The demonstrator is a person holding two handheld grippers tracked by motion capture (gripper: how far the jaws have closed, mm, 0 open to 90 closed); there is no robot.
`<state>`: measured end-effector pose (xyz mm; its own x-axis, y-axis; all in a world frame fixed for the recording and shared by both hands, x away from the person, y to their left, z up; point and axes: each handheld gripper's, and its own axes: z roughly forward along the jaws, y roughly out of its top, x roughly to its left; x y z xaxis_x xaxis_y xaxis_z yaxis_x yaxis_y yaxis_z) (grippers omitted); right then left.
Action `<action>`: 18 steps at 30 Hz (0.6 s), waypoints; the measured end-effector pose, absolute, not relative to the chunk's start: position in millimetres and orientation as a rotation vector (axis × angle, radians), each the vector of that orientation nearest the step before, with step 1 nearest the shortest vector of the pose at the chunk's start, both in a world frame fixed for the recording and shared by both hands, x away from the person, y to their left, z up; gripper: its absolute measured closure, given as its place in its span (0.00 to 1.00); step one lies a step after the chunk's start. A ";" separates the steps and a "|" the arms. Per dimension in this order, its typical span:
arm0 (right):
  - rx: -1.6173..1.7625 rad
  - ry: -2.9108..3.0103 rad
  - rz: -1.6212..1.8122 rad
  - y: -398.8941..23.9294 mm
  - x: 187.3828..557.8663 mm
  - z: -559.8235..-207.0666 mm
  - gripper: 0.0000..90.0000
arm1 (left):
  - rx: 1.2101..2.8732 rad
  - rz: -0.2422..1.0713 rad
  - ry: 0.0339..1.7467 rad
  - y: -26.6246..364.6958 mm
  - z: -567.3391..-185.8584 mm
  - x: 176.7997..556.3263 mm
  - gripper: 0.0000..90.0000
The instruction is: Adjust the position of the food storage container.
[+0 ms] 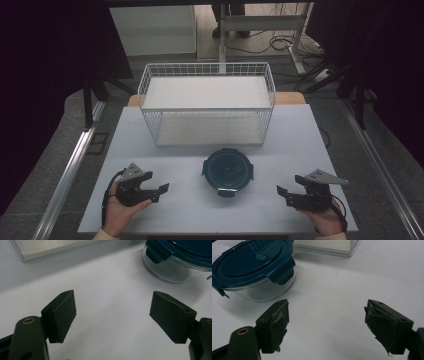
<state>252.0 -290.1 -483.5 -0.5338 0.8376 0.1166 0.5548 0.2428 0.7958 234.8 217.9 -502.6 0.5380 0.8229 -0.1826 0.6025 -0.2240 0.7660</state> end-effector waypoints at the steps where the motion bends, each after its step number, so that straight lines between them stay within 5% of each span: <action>1: 1.281 2.190 1.188 -289.6 251.5 -483.0 0.24 | 1.936 0.331 1.156 217.5 -502.1 234.2 0.23; 18: 1.306 2.200 1.179 -290.5 253.1 -483.0 0.30 | 1.939 0.328 1.152 217.4 -501.6 233.7 0.23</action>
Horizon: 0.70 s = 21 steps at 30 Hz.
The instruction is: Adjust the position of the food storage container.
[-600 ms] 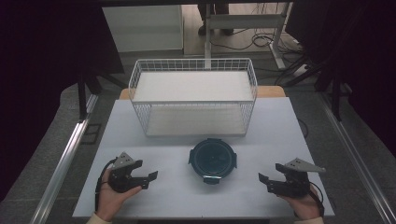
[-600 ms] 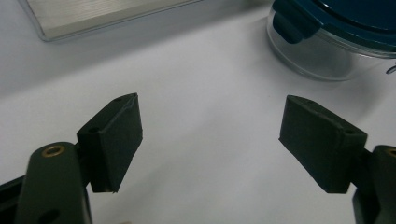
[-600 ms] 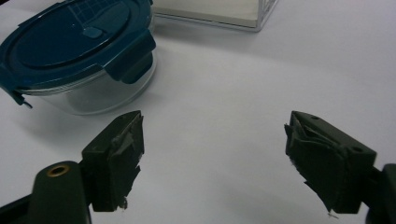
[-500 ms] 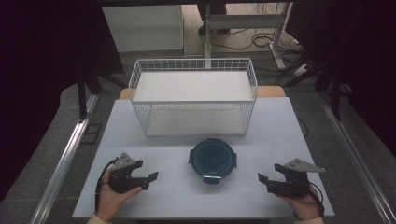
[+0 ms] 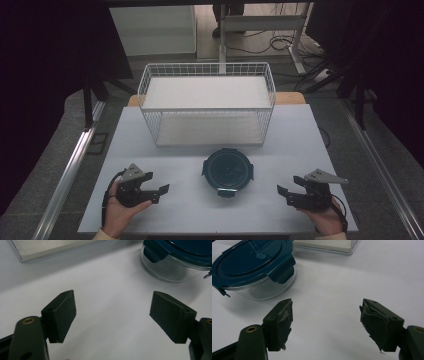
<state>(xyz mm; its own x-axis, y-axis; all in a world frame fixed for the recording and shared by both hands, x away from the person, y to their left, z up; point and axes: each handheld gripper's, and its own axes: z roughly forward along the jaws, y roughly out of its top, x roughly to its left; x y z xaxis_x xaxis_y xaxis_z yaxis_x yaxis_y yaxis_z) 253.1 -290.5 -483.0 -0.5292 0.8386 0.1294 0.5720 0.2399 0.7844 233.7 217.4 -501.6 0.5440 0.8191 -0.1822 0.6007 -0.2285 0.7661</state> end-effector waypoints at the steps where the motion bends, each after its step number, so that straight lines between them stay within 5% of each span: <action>1: 1.305 2.200 1.181 -290.5 253.1 -482.7 0.31 | 1.938 0.329 1.152 217.4 -501.4 233.7 0.23; 21: 1.344 2.204 1.118 -289.4 261.5 -469.0 0.46 | 1.936 0.321 1.157 218.2 -500.2 234.2 0.23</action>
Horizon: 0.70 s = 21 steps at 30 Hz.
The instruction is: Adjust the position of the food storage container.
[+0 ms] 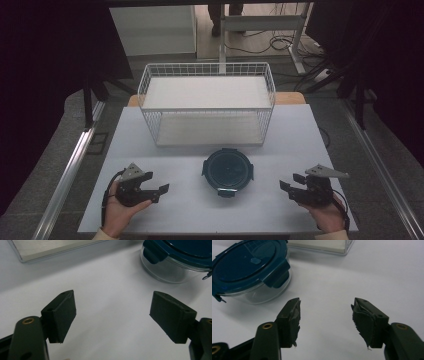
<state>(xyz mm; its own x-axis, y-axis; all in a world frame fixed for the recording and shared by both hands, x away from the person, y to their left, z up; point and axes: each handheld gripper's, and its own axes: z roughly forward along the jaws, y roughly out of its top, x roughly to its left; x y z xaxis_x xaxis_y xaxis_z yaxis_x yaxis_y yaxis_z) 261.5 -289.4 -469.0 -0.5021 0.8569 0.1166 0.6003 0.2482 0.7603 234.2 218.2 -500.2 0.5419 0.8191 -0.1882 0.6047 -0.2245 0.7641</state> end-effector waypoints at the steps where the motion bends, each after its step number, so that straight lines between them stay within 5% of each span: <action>1: 1.332 2.203 1.113 -289.0 262.7 -466.0 0.47 | 1.937 0.320 1.159 218.4 -500.2 234.1 0.23; 21: 1.172 2.396 1.091 -236.0 304.8 -432.8 0.89 | 1.901 0.305 1.157 218.7 -495.6 231.9 0.23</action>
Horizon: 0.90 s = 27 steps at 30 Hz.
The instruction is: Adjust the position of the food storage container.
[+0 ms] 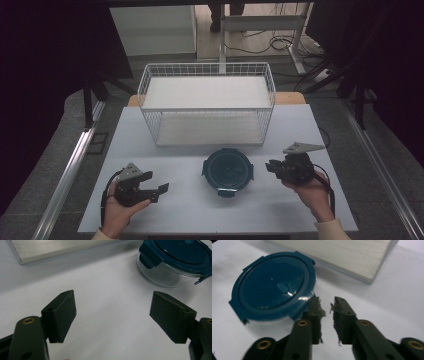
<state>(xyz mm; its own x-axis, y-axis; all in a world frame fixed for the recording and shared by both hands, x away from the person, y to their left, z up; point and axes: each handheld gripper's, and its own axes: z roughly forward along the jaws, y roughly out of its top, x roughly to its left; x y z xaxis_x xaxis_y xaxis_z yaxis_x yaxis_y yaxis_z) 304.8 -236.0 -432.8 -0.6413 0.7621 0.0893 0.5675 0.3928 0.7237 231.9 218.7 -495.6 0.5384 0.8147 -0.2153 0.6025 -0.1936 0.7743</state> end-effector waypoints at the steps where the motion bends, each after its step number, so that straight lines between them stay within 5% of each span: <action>1: 1.162 2.405 1.087 -232.1 308.3 -433.2 0.92 | 1.904 0.307 1.155 218.8 -495.9 232.1 0.23; 6: 1.136 2.428 1.051 -211.8 324.2 -437.3 0.99 | 1.906 0.311 1.164 218.8 -497.1 232.2 0.23; 27: 1.041 2.554 0.756 -149.4 383.8 -462.0 1.00 | 1.916 0.308 1.159 220.6 -500.0 231.6 0.23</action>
